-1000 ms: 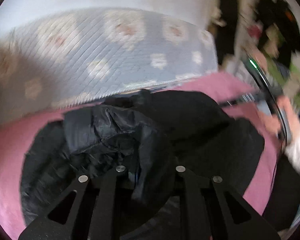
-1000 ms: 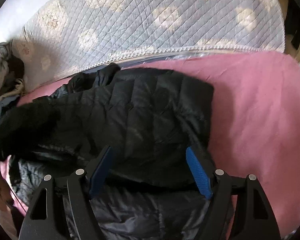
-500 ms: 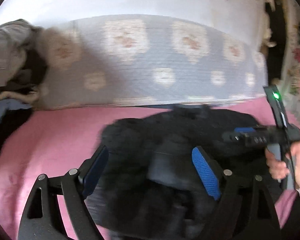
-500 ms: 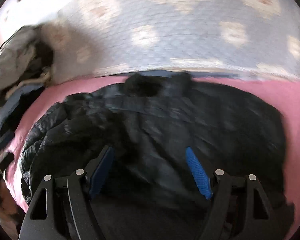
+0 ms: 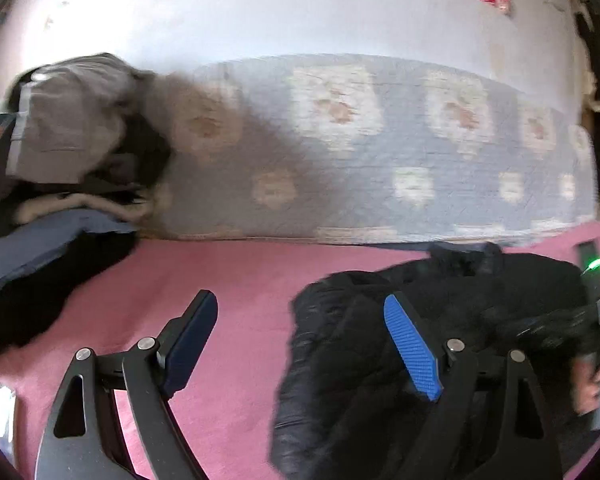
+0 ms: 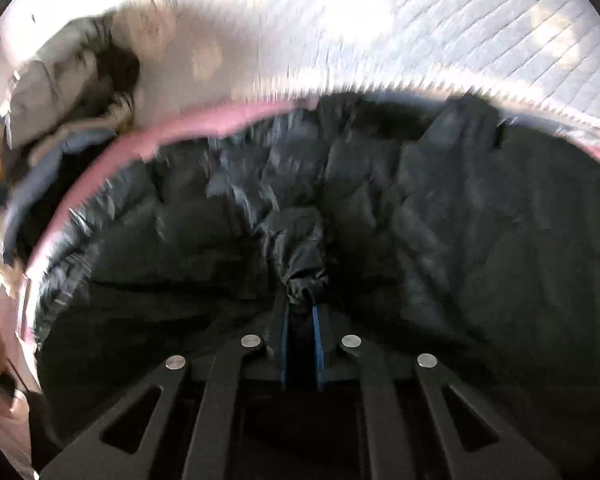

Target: Fold large clothes

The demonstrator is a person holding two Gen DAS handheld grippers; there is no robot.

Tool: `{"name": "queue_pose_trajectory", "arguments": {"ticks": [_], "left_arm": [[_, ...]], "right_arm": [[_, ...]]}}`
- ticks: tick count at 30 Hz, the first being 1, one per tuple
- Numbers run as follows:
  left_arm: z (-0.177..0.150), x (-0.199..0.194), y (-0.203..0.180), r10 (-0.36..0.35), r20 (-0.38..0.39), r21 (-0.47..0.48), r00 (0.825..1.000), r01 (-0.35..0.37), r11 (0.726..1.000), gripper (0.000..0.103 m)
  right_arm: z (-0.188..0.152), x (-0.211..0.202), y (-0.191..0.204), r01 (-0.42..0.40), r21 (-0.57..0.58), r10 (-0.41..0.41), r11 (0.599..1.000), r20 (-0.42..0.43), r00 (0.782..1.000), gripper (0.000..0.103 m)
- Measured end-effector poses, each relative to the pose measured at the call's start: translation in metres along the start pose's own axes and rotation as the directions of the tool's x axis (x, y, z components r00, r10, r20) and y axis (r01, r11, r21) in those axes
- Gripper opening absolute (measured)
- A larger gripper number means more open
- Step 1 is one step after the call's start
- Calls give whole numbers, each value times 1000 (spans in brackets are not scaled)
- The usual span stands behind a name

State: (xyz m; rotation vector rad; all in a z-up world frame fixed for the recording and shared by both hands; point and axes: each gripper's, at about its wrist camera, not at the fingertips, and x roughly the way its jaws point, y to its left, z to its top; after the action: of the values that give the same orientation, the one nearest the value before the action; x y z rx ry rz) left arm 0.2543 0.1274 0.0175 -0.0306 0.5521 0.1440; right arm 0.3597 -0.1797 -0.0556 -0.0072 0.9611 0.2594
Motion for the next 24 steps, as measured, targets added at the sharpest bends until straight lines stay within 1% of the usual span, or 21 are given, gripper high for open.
{"name": "queue_pose_trajectory", "arguments": {"ticks": [1,3,4,5,6,7,8,9,11,12,15,17,18,20,22,23,24], "left_arm": [[0,-5,2,21,7,-22,1000,-21,1000,84],[2,-11,5,-21,16,-61,1000,22,998,86],[3,-12,5,-39,12,-66,999,40,997,86],[3,-12,4,-36,8,-64,999,37,997,86],[3,-10,1,-25,4,-56,1000,25,998,86],[3,-8,-2,-21,-5,-44,1000,21,999,86],[1,-5,-5,-20,-15,-30,1000,19,999,86],[-1,-1,-9,-12,-24,-16,1000,11,1000,86],[-6,6,-16,4,-43,15,999,-3,1000,86],[-9,11,-21,6,-58,36,998,-3,999,86],[-18,23,-34,12,-96,94,995,-3,996,86],[-24,32,-44,7,-140,126,990,11,992,86],[-26,37,-46,-12,-173,121,985,33,992,86],[-34,49,-48,-76,-256,63,964,95,993,86],[-42,58,-50,-102,-309,19,945,114,993,86],[-44,62,-52,-114,-325,12,939,124,992,86],[-46,65,-54,-108,-331,19,938,121,992,86]], "right_arm": [[4,-13,-6,53,3,-53,999,30,998,10],[10,-45,-22,68,26,-70,997,124,990,10],[14,-58,-31,116,42,-121,992,140,983,10],[17,-66,-38,154,61,-161,986,150,975,10],[20,-81,-51,185,97,-199,978,177,964,10],[22,-95,-65,197,134,-222,971,206,953,10],[24,-103,-74,211,155,-242,965,217,946,10],[24,-113,-90,256,189,-295,948,218,930,10],[23,-121,-110,294,228,-341,928,206,917,10],[20,-123,-122,299,252,-350,920,187,918,10],[9,-127,-151,288,305,-338,908,128,932,10],[5,-125,-159,284,313,-329,907,104,938,10],[4,-124,-161,296,308,-334,904,79,939,10],[0,-118,-163,326,303,-355,896,45,934,10],[-4,-118,-164,330,280,-351,901,24,936,10],[-8,-118,-166,334,274,-352,902,16,936,10],[-11,-118,-167,327,276,-342,904,6,940,10]]}}
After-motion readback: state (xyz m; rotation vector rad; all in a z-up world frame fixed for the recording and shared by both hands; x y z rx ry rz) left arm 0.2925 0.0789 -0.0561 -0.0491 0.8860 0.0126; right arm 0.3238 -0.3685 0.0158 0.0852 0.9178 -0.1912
